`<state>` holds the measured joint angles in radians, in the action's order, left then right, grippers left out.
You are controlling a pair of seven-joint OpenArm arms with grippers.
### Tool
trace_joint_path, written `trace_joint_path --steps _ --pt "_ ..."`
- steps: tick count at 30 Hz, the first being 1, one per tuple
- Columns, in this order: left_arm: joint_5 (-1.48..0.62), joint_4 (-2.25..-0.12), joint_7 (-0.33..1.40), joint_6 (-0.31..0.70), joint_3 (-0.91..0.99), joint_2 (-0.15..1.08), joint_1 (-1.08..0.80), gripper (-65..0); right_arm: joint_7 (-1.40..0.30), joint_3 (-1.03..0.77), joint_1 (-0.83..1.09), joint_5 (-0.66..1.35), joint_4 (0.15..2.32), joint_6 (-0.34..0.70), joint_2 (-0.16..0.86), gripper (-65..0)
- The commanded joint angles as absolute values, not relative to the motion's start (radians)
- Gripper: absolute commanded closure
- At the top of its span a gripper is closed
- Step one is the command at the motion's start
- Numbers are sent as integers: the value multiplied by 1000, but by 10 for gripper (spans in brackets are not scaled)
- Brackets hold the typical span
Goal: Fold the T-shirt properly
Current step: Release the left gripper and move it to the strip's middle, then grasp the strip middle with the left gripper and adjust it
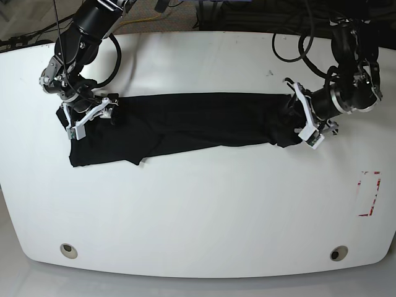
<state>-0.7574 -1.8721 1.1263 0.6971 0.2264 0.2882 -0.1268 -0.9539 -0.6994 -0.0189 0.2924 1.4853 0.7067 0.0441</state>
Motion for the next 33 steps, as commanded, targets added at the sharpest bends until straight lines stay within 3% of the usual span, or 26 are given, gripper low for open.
trace_joint_path --steps 1,16,30,33 --pt "-773 -1891 1107 698 151 288 -50 -76 -980 -700 -22 271 1492 698 50 -501" --pt "-593 -1724 1179 698 -70 65 154 -76 -981 -700 -22 271 1494 698 48 -501" --pt "-455 -1488 1176 698 -79 -127 255 -76 -981 -700 -25 272 1495 698 28 -501" --pt "-455 -1442 1145 698 -104 -136 275 -128 -981 -700 -25 275 1495 698 27 -501"
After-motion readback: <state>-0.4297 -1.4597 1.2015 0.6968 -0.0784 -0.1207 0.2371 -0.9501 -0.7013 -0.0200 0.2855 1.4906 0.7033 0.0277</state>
